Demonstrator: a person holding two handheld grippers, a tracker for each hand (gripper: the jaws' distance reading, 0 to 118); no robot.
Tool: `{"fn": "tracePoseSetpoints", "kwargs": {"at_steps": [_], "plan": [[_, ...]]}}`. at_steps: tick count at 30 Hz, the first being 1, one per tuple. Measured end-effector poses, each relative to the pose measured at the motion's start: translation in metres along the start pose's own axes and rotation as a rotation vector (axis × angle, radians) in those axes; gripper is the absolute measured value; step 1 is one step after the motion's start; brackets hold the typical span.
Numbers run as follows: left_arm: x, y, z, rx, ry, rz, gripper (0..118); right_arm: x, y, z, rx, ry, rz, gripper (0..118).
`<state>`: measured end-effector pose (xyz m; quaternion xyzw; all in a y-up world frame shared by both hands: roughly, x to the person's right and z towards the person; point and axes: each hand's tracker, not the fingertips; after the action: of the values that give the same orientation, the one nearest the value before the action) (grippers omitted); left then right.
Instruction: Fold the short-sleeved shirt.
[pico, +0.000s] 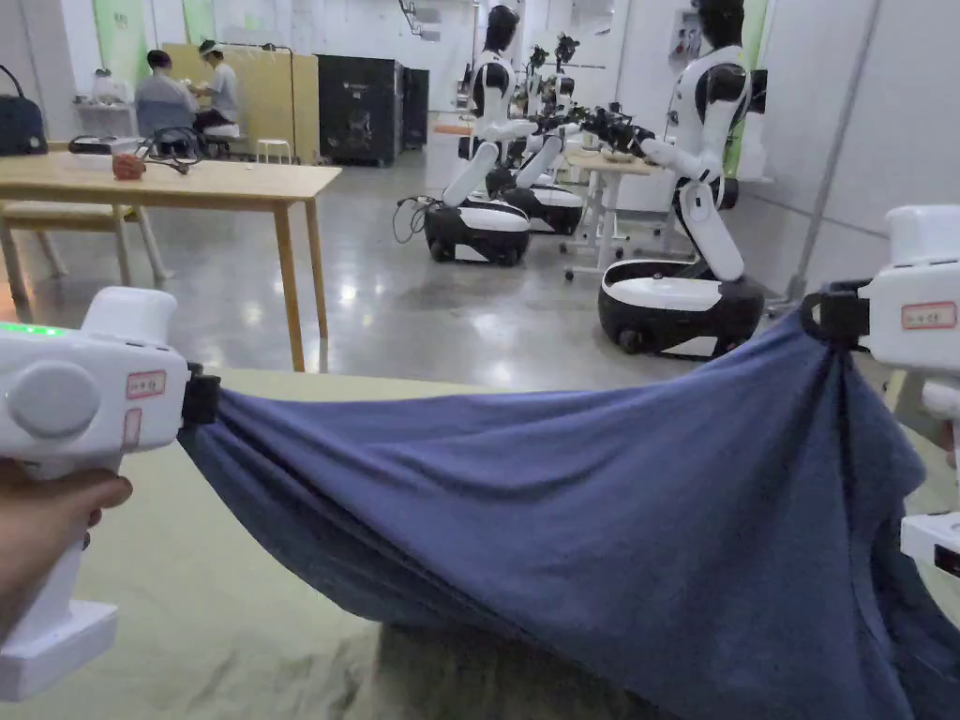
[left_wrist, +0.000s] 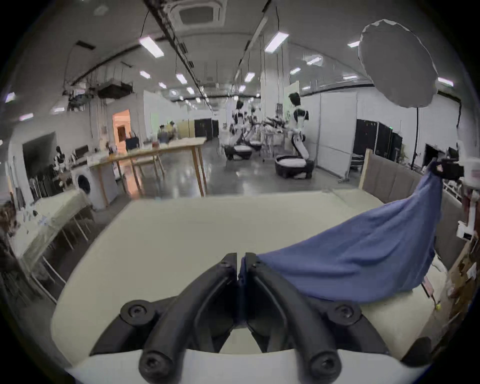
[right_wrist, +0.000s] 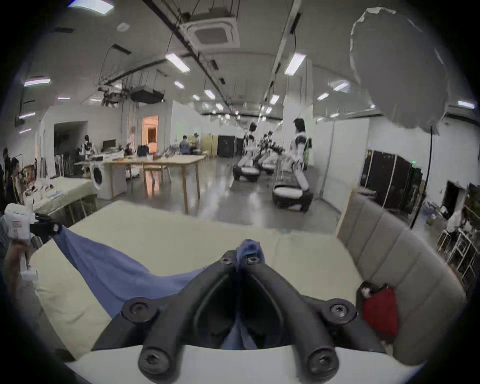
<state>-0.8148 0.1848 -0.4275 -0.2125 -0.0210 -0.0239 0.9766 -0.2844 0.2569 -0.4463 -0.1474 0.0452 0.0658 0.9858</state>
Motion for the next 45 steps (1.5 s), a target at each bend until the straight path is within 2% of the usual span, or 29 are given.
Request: {"fn": "tracePoseSetpoints", "kwargs": {"at_steps": [2,6,11,18,21,25,28,32,38,42,44,45], "plan": [[0.002,0.034,0.001,0.045,0.027,-0.010,4,0.012,0.032,0.009,0.052,-0.029,-0.020,4],[0.002,0.099,0.007,0.152,0.076,-0.013,4,0.037,0.089,0.017,0.153,-0.027,-0.102,4],[0.001,0.168,0.014,0.260,0.152,-0.050,4,0.041,0.144,0.018,0.245,-0.023,-0.100,4],[-0.012,0.198,0.011,0.286,0.181,-0.081,4,0.035,0.154,-0.001,0.271,-0.009,-0.156,4],[-0.019,0.172,-0.001,0.257,0.158,-0.052,4,0.032,0.126,-0.017,0.238,0.003,-0.161,4],[-0.019,0.106,-0.026,0.199,0.133,-0.001,4,0.027,0.068,-0.036,0.187,-0.012,-0.168,4],[-0.016,0.069,-0.028,0.189,0.132,0.035,4,0.028,0.035,-0.028,0.206,0.008,-0.214,4],[-0.003,0.028,0.006,0.177,0.101,0.054,4,0.027,-0.002,0.011,0.216,0.036,-0.229,4],[0.014,-0.064,0.083,0.128,0.036,0.058,4,0.014,-0.114,0.104,0.176,0.038,-0.170,4],[0.023,-0.155,0.119,0.046,0.017,0.056,4,-0.003,-0.211,0.151,0.049,0.036,-0.155,4],[0.026,-0.209,0.129,-0.047,0.004,0.066,4,-0.014,-0.264,0.169,-0.037,0.035,-0.167,4],[0.027,-0.230,0.132,-0.093,0.003,0.067,4,-0.018,-0.286,0.172,-0.098,0.045,-0.144,4]]}}
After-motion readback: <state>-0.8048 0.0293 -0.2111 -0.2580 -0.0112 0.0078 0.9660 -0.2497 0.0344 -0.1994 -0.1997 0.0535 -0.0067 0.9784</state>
